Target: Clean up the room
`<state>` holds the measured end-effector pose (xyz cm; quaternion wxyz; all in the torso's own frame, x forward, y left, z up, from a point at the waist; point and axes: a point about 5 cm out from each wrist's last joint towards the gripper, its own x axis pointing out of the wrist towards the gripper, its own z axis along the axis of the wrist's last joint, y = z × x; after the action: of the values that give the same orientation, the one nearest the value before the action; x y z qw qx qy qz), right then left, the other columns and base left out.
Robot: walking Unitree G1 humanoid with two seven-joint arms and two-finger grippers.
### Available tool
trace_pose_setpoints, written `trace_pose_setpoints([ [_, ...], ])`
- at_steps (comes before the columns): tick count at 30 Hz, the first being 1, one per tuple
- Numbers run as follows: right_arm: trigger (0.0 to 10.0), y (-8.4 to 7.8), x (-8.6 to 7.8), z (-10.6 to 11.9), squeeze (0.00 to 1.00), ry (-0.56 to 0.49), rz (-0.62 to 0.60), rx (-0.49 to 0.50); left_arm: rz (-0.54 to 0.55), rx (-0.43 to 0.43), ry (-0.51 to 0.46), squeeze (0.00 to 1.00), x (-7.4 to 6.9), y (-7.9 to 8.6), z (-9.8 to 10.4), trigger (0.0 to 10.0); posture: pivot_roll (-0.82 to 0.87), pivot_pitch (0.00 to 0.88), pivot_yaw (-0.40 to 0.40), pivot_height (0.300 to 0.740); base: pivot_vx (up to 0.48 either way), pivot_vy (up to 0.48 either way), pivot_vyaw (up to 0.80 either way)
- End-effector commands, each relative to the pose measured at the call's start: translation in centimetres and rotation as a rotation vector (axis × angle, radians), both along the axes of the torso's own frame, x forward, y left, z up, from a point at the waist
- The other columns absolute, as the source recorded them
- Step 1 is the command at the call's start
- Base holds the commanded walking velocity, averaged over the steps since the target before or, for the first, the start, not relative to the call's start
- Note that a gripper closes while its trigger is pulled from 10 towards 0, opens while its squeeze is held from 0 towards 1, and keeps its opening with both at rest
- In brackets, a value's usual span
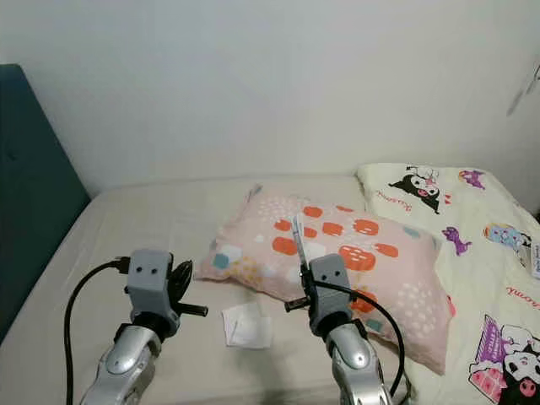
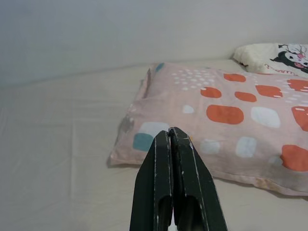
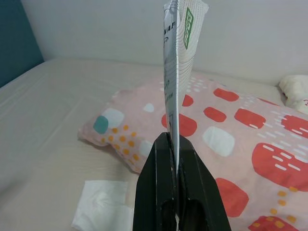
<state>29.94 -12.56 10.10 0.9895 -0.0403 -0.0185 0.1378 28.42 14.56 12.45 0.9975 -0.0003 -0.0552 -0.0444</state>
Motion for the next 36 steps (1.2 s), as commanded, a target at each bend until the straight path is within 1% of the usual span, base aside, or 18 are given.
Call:
trace_pose_setpoints([
  [1, 10.0, 0.0, 0.0, -0.3, 0.00, 0.018, -0.009, 0.011, 0.012, 0.004, 0.009, 0.00, 0.0, 0.2, -0.3, 10.0, 0.04, 0.086, -0.053, 0.740, 0.000, 0.000, 0.00],
  [7, 10.0, 0.1, 0.0, -0.6, 0.00, 0.037, -0.008, 0.024, 0.012, -0.002, 0.008, 0.00, -0.1, 0.2, -0.5, 10.0, 0.04, 0.084, -0.055, 0.740, 0.000, 0.000, 0.00],
  [8, 10.0, 0.1, -0.1, -1.0, 0.00, 0.052, -0.005, 0.027, 0.009, 0.000, 0.018, 0.00, -0.1, 0.1, -0.8, 10.0, 0.04, 0.084, -0.055, 0.740, 0.000, 0.000, 0.00],
  [10, 10.0, -0.1, -0.4, -2.2, 0.00, 0.084, -0.025, 0.008, -0.011, -0.012, 0.060, 0.00, -0.7, -0.3, -2.0, 10.0, 0.04, 0.084, -0.059, 0.740, 0.000, 0.000, 0.00],
  [12, 10.0, -0.4, -0.8, -3.4, 0.00, 0.114, -0.049, -0.045, -0.028, -0.002, 0.105, 0.00, -1.2, -0.6, -3.2, 10.0, 0.04, 0.085, -0.057, 0.740, 0.000, 0.000, 0.00],
  [13, 10.0, -0.4, -0.8, -3.4, 0.00, 0.114, -0.049, -0.045, -0.028, -0.002, 0.105, 0.00, -1.2, -0.6, -3.2, 10.0, 0.04, 0.085, -0.057, 0.740, 0.000, 0.000, 0.00],
  [15, 10.0, -0.7, -1.1, -4.4, 0.00, 0.153, -0.065, -0.068, -0.024, 0.008, 0.135, 0.00, -1.5, -0.6, -4.0, 10.0, 0.04, 0.088, -0.057, 0.740, 0.000, 0.000, 0.00],
  [16, 10.0, -0.7, -1.1, -4.4, 0.00, 0.153, -0.065, -0.068, -0.024, 0.008, 0.135, 0.00, -1.5, -0.6, -4.0, 10.0, 0.04, 0.088, -0.057, 0.740, 0.000, 0.000, 0.00],
  [19, 10.0, -1.1, -1.6, -5.4, 0.00, 0.194, -0.077, -0.086, -0.016, 0.023, 0.167, 0.00, -1.8, -0.4, -4.8, 10.0, 0.04, 0.091, -0.058, 0.740, 0.000, 0.000, 0.00],
  [26, 10.0, -0.8, -2.0, -6.0, 0.00, 0.210, -0.052, -0.110, -0.010, 0.052, 0.170, 0.00, -1.8, -0.2, -5.1, 10.0, 0.04, 0.097, -0.057, 0.740, 0.000, 0.000, 0.00],
  [36, 10.0, -0.7, -1.9, -6.2, 0.00, 0.207, -0.055, -0.117, -0.025, 0.082, 0.164, 0.00, -1.8, -0.4, -5.2, 10.0, 0.04, 0.099, -0.056, 0.740, 0.000, 0.000, 0.00],
])
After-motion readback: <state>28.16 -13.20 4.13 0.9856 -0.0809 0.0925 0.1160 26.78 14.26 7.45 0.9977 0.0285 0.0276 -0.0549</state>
